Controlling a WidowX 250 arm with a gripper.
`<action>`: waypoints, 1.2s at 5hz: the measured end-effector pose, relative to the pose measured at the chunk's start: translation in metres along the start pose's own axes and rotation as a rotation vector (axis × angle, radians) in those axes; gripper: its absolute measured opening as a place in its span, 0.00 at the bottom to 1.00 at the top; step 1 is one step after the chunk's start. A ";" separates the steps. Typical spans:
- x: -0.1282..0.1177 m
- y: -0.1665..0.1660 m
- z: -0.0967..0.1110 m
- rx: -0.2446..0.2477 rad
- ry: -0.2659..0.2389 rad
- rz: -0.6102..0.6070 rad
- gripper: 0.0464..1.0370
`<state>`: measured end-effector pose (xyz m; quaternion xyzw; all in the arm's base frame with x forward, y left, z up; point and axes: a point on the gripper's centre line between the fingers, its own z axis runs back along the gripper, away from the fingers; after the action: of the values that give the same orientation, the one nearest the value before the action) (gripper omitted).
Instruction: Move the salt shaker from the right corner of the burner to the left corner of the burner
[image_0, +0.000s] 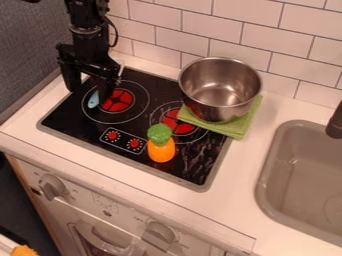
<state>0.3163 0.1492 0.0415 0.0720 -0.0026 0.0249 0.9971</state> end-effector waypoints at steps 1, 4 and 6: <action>-0.003 -0.005 -0.010 -0.017 0.022 -0.004 0.96; -0.034 -0.086 0.068 -0.045 -0.169 -0.167 0.96; -0.055 -0.138 0.057 -0.062 -0.149 -0.315 0.96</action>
<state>0.2685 0.0016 0.0773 0.0422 -0.0659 -0.1373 0.9874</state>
